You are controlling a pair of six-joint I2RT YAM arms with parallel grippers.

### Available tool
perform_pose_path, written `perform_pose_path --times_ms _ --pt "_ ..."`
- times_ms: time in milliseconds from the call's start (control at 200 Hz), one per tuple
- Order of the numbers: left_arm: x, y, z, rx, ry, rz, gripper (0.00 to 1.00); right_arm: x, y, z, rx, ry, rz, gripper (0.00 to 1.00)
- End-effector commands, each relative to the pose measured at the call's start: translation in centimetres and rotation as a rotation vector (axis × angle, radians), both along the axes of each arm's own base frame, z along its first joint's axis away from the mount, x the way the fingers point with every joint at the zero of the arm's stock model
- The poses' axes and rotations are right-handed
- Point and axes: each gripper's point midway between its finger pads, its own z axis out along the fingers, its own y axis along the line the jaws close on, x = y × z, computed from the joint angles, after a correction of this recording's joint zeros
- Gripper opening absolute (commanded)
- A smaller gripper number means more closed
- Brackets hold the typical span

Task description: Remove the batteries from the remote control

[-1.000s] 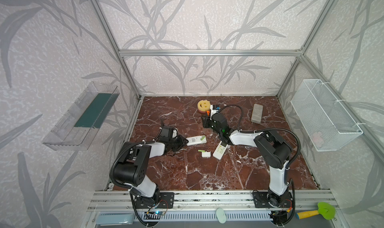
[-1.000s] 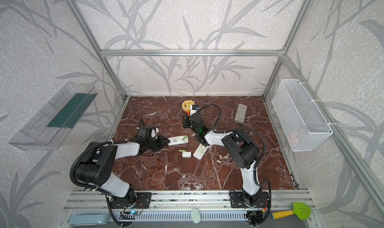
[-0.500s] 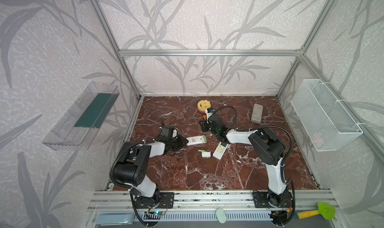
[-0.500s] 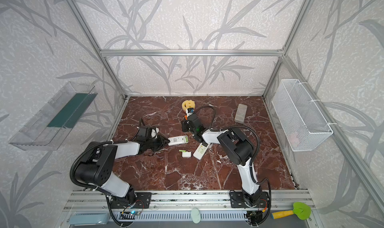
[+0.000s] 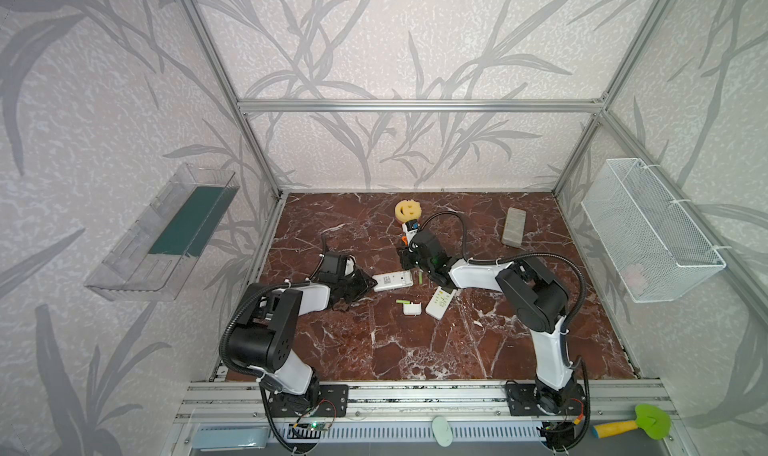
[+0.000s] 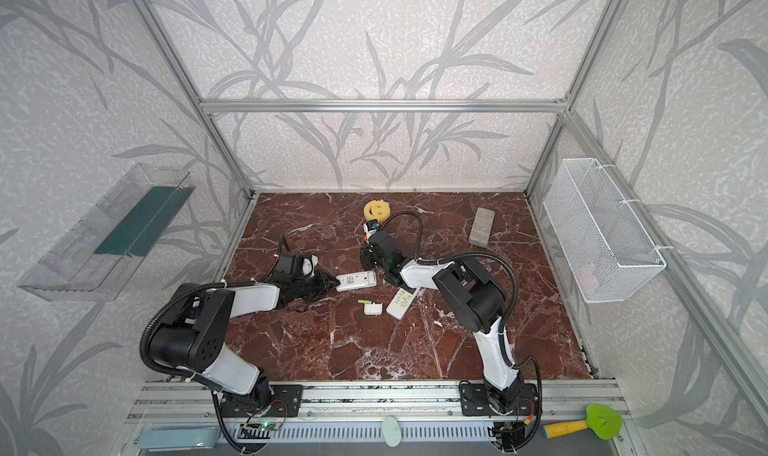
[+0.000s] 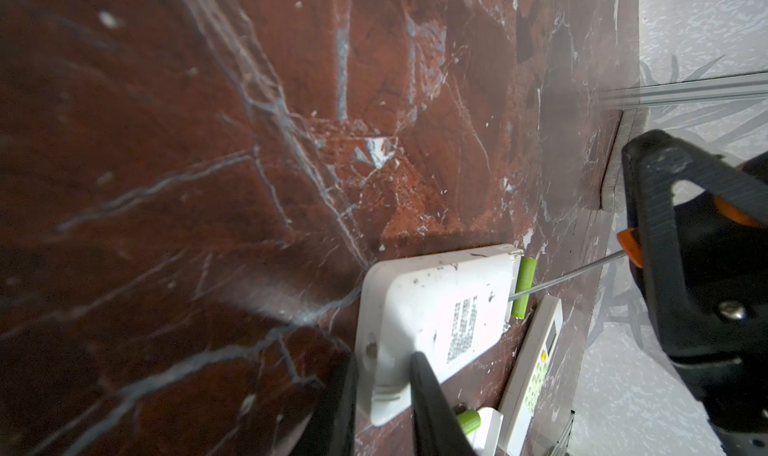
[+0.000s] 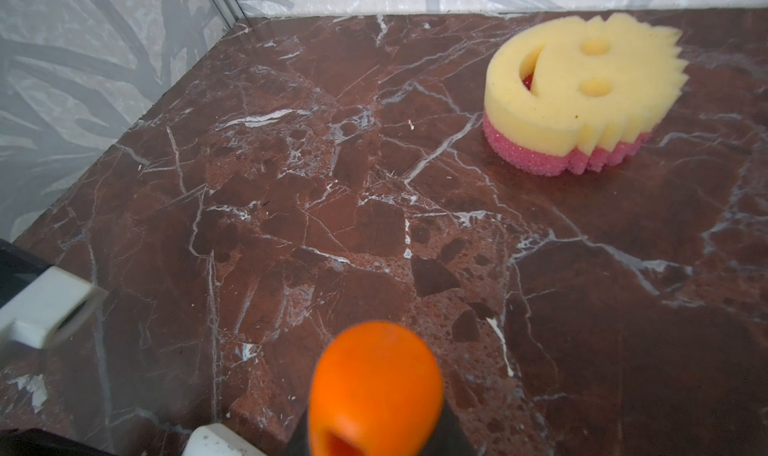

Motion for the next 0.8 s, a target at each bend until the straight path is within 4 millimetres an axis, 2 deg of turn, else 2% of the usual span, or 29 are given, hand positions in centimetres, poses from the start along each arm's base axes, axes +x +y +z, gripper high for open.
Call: perform_pose_path --times_ms 0,175,340,590,795 --pt "-5.2 1.5 -4.9 0.102 0.240 0.006 0.25 0.3 -0.4 2.5 -0.037 -0.066 -0.007 0.00" --pt "-5.1 1.5 -4.7 0.105 0.235 0.003 0.25 0.0 -0.2 3.7 0.018 -0.068 -0.007 0.00" --pt "-4.7 1.6 -4.1 0.112 0.221 -0.004 0.25 0.2 -0.6 5.8 0.070 -0.082 -0.031 0.00" --pt "-3.8 1.7 -2.7 0.140 0.185 -0.020 0.27 1.2 -3.4 8.0 0.066 -0.093 -0.094 0.00" --pt "-2.6 2.0 0.0 0.179 0.128 -0.039 0.32 1.3 -5.2 9.3 0.044 -0.085 -0.107 0.00"
